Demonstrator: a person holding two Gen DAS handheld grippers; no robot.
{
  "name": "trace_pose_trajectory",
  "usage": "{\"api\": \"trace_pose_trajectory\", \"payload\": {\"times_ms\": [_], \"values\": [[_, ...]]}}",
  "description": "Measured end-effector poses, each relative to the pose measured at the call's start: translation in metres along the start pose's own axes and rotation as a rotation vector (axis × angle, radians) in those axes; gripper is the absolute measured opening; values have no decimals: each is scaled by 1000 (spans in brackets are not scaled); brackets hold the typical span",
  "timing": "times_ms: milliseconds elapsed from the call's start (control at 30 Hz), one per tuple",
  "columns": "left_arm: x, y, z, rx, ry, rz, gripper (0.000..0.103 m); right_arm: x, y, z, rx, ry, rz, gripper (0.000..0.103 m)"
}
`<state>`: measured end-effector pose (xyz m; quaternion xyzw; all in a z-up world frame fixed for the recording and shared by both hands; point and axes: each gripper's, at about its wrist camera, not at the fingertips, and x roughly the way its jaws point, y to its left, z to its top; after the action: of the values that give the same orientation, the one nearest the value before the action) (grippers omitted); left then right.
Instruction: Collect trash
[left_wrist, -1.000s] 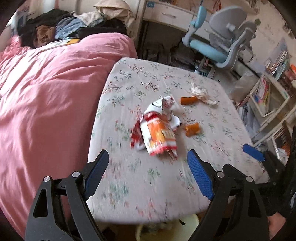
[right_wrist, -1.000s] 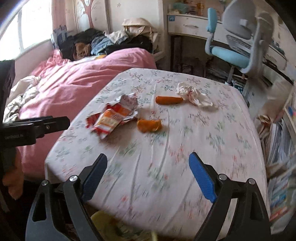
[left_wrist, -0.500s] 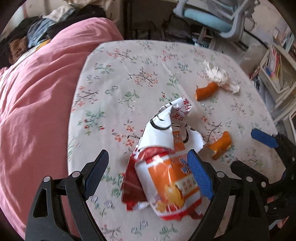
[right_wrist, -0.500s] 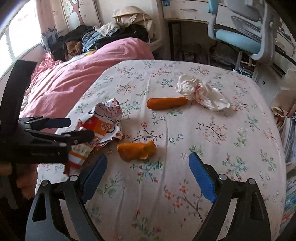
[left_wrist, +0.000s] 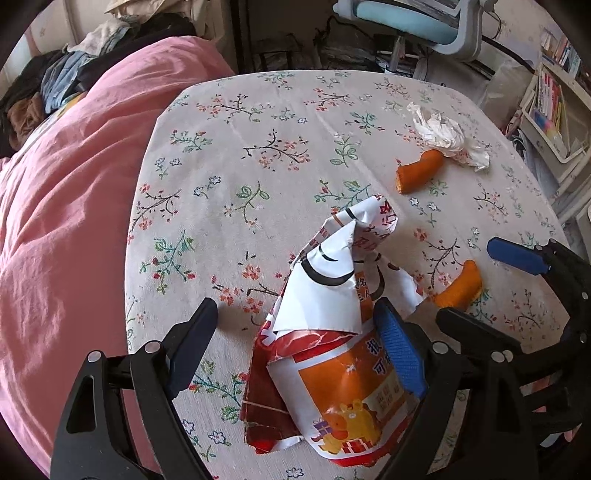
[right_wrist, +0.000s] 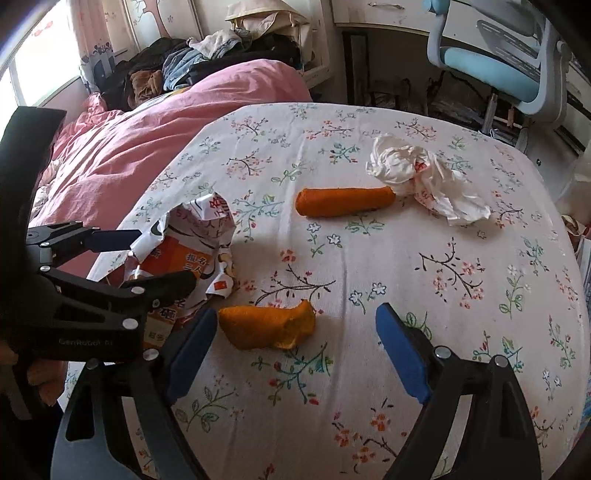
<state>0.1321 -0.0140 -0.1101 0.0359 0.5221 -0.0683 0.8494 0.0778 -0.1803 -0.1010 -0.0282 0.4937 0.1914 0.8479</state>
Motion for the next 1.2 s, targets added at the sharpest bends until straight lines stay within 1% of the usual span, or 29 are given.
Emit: {"api": "trace_pose_trajectory", "payload": {"times_ms": [700,800,833,867,900,967,1033,1200], "values": [[4,0,5,19,-4,15,83,9,3,6,-32,8,-17,85],[4,-1,5,27,-1,15,83,9,4,6,-39,9,-17,82],[3,-1,4,29,-1,14,81,8,5,6,-41,9,-15,80],[2,-2,4,33,-2,6,76,8,5,5,-43,11,-13,78],[1,-3,3,38,-3,1,74,8,6,5,-46,12,-11,73],[-3,-7,0,56,-4,-14,62,6,10,4,-58,17,1,60],[-6,-9,-3,70,-4,-25,56,4,12,2,-69,22,9,51],[-13,-9,-13,68,-1,-40,51,-2,17,-7,-79,30,12,50]]}}
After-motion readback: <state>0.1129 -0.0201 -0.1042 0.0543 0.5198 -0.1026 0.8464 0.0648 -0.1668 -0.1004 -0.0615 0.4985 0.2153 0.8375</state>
